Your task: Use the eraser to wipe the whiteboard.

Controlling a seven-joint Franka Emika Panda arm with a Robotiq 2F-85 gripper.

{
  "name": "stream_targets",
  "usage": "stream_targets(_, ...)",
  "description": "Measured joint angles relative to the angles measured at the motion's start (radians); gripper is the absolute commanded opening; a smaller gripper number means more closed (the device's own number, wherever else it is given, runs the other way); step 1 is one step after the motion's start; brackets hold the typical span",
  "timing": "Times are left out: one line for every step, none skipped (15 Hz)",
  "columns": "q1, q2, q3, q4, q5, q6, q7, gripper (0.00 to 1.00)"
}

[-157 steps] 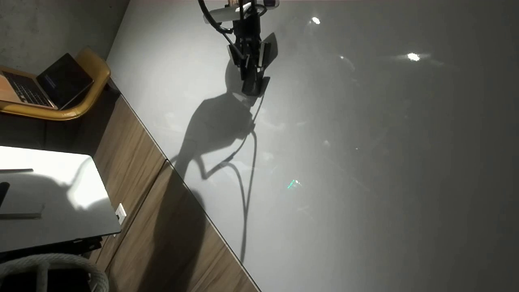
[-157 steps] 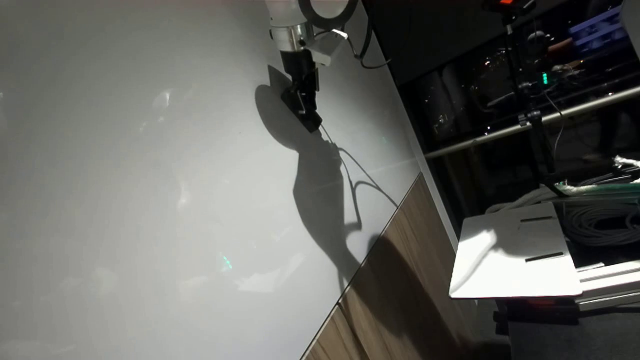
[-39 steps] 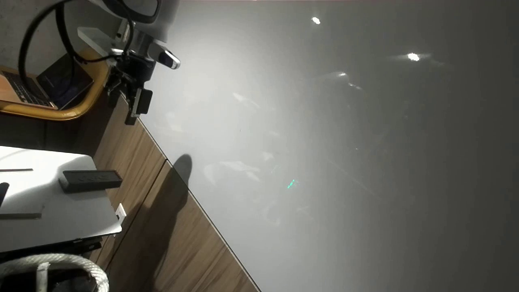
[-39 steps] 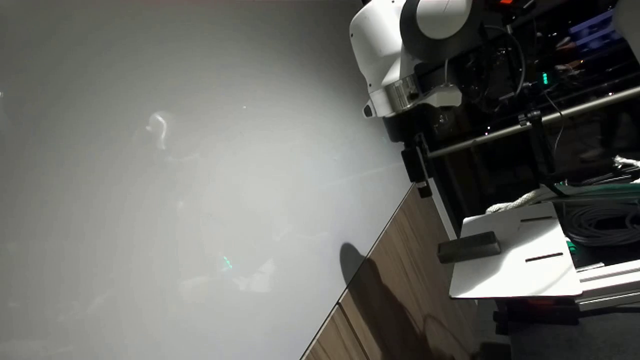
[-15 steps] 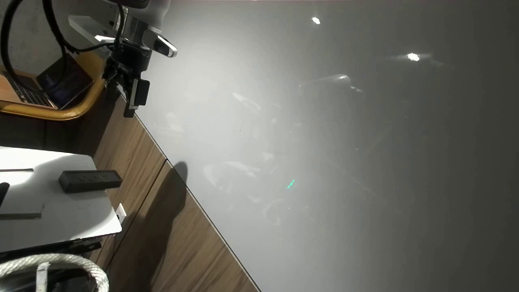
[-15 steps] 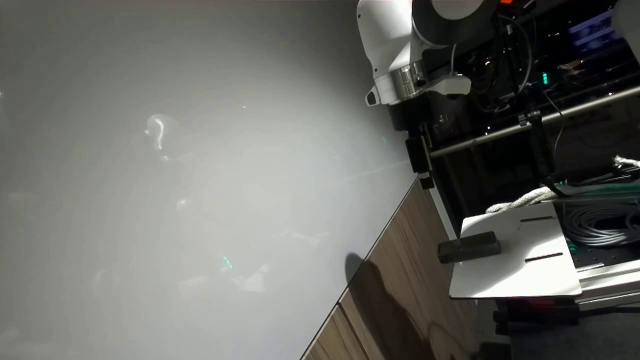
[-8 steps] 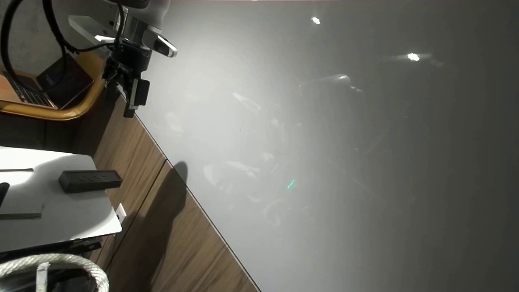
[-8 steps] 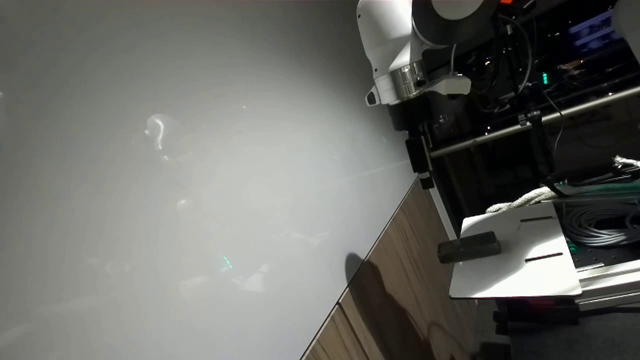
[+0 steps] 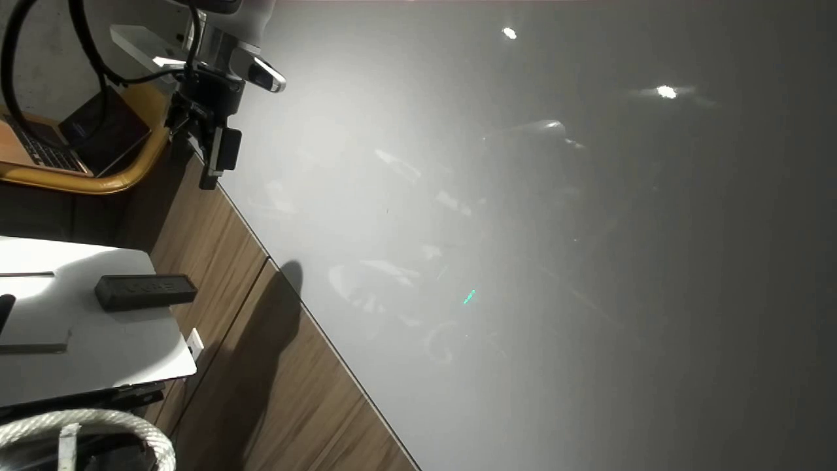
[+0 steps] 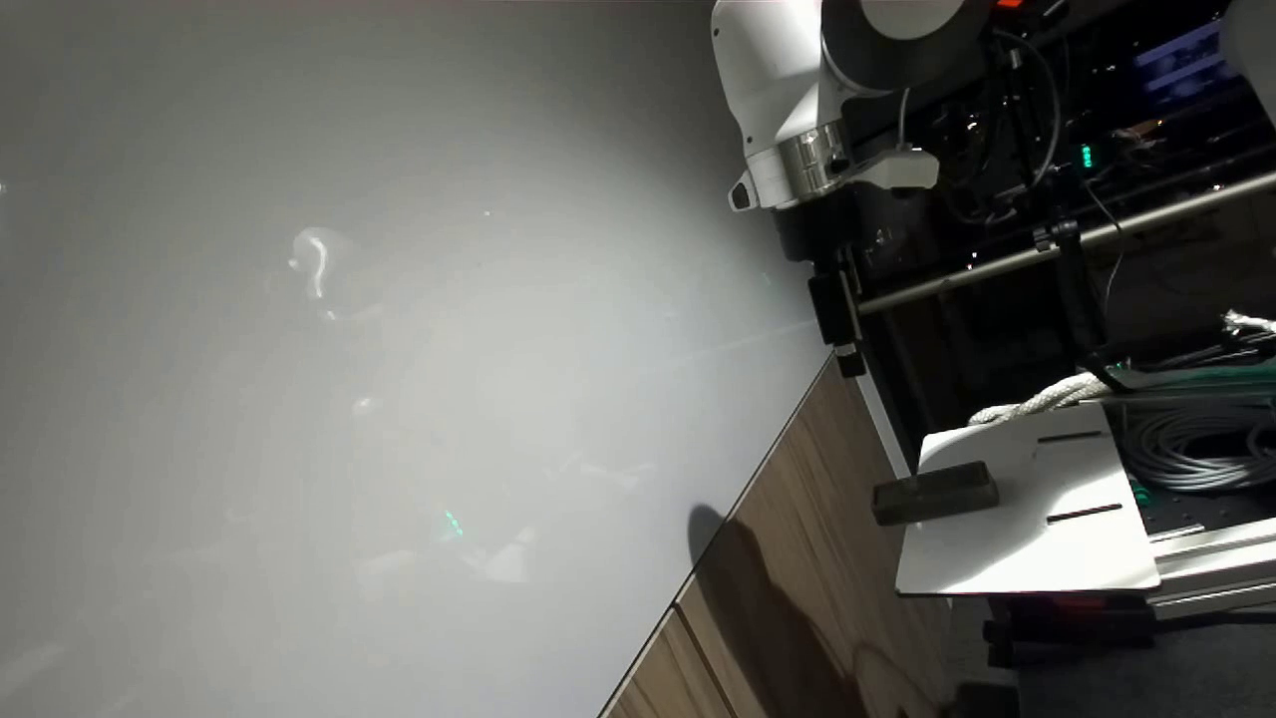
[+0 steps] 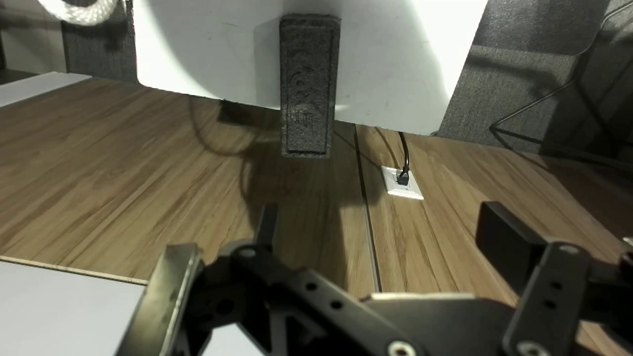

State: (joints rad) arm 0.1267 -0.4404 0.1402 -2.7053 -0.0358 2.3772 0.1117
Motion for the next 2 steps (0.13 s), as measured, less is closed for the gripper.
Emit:
stream_targets(0.0,0.0,0.0,0.0,0.0,0.0,0.0,1.0)
stream_targets(0.0,0.0,0.0,0.0,0.0,0.0,0.0,1.0)
